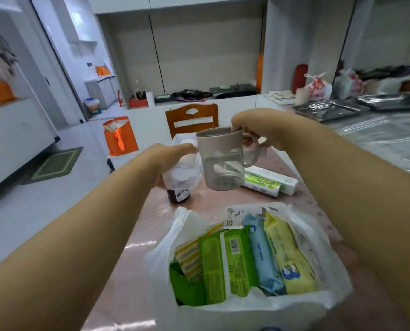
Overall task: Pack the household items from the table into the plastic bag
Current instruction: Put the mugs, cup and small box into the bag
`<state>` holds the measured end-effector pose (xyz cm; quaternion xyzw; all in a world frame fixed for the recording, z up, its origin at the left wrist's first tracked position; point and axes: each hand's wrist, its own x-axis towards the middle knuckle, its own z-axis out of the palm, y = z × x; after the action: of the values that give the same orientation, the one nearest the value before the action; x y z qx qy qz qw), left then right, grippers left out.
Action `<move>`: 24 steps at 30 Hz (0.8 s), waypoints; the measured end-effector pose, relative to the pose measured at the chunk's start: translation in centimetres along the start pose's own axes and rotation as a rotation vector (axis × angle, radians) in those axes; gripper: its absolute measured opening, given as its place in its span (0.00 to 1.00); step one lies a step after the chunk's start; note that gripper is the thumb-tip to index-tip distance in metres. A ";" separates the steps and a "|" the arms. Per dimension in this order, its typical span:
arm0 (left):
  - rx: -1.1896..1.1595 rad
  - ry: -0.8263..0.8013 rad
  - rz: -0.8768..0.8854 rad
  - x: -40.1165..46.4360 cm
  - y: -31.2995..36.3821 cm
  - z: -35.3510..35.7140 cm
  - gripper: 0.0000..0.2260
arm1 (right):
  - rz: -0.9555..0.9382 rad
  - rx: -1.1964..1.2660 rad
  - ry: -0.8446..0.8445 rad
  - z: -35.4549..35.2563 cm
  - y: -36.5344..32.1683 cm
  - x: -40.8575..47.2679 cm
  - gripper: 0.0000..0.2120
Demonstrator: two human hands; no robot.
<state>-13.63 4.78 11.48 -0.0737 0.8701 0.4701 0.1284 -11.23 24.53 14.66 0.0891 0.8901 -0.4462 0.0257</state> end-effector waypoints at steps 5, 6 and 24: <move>-0.035 -0.059 -0.012 -3.7 0.2 0.3 0.27 | 0.075 0.190 -0.068 0.1 2.0 -4.1 0.07; -0.033 -0.071 -0.014 -4.3 0.1 0.5 0.26 | 0.074 0.214 -0.069 0.1 2.2 -4.9 0.08; 0.219 -0.060 0.078 -10.9 -2.4 -0.3 0.23 | 0.005 0.205 0.204 -1.0 1.7 -12.7 0.06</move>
<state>-2.69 3.32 12.91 -0.0111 0.9142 0.3789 0.1433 1.62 24.59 15.54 0.1381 0.8378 -0.5231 -0.0732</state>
